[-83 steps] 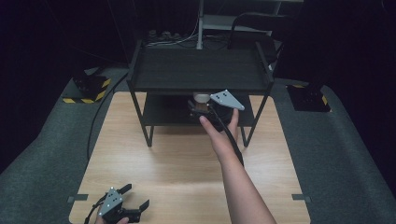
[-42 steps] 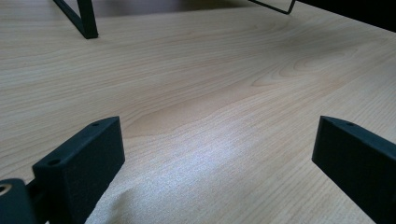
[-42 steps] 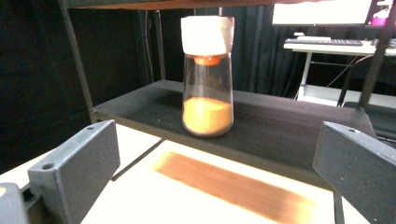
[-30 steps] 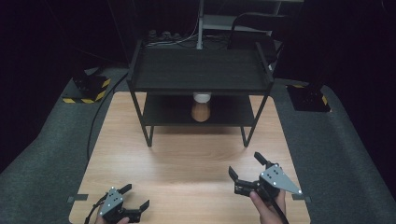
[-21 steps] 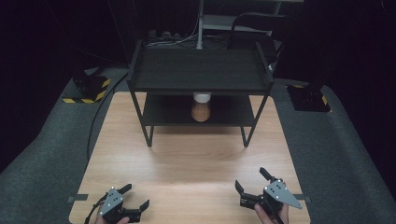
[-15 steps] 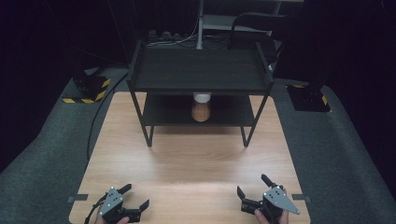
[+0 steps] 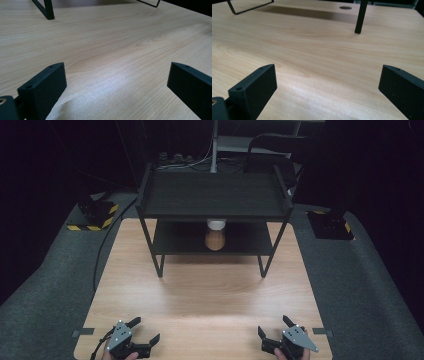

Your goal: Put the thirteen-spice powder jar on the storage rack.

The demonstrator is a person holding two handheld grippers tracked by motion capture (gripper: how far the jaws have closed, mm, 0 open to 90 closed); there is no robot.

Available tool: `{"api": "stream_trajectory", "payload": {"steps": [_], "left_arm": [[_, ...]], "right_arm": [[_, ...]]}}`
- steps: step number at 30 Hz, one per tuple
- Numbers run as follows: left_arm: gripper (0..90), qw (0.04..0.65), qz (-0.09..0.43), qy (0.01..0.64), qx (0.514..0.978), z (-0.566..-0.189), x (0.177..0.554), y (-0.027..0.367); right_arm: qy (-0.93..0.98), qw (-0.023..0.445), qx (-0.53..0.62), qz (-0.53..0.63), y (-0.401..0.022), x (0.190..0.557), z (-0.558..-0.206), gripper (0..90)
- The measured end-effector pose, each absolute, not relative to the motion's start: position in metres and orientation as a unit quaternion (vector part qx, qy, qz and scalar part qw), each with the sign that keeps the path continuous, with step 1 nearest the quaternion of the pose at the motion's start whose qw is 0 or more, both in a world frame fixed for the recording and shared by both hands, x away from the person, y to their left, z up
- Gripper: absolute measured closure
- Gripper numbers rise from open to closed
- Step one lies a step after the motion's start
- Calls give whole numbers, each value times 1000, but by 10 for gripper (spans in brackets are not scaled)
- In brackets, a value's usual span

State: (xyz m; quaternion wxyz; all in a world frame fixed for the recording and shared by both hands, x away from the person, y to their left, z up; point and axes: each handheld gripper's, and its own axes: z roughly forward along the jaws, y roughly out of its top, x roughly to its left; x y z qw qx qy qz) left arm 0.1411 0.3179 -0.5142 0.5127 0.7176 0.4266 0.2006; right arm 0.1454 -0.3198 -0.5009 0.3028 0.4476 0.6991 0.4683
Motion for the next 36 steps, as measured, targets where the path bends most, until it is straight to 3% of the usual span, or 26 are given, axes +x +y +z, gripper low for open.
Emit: {"api": "stream_trajectory", "payload": {"steps": [36], "left_arm": [[25, 513, 197, 421, 722, -514, 142, 318]], "right_arm": [[700, 282, 462, 465, -321, 145, -507, 9]]}}
